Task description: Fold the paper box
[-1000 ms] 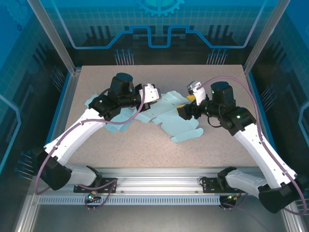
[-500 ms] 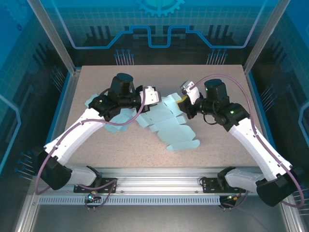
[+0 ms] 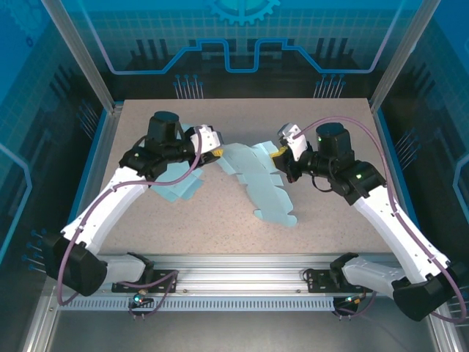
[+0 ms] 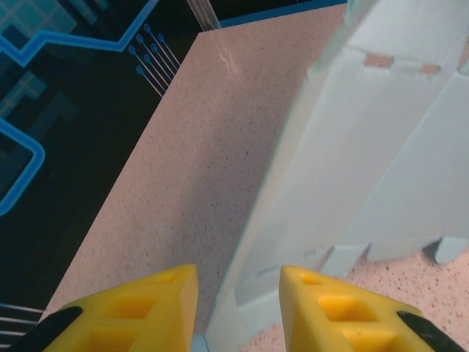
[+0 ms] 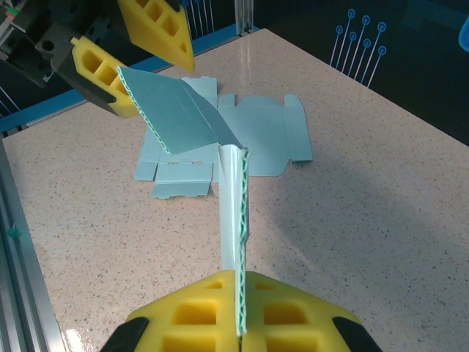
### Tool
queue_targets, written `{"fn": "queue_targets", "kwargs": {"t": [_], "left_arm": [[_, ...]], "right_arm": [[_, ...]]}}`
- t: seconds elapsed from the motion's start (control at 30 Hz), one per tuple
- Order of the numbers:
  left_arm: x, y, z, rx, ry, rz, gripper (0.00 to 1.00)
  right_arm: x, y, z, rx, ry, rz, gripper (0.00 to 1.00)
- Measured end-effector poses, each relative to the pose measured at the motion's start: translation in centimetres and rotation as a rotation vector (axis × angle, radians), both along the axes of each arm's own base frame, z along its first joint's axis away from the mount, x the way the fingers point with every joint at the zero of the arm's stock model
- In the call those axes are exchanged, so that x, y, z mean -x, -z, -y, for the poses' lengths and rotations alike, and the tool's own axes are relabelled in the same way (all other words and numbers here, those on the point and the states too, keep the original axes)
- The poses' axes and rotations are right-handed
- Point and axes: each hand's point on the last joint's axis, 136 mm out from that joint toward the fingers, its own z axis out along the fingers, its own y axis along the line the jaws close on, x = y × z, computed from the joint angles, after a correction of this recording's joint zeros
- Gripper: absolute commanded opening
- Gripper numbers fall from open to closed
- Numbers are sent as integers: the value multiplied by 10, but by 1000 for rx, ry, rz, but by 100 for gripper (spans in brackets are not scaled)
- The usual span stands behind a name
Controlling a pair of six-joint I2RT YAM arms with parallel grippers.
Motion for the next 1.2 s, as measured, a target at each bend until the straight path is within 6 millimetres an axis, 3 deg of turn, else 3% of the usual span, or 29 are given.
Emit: {"fn": "queue_targets", "kwargs": {"t": [0.1,0.3,0.43,0.53,0.7,0.97,1.1,1.2], "left_arm": [[7,6,0,4,14,-9,55],[-1,11,-1,10,0,-10,55],[-10,25,2,-1,0,-40,54],[-15,39,4,-14,-1,-74,47],[-23,53,5,-27,-14,-109,19],[-26,51,6,-30,-33,-94,0],[-32,51,14,-66,-71,-33,0],[-34,48,30,-91,-101,32,0]], "right_arm": [[-1,0,-1,-5,0,8,0],[0,1,-3,-11,-12,4,0],[1,1,-4,-16,-23,1,0],[1,0,-4,-17,-23,3,0],[0,4,-4,-14,-20,-1,0],[-15,11,3,-12,65,18,0],[-30,17,17,-17,168,9,20],[-41,37,40,-15,281,-54,38]]}}
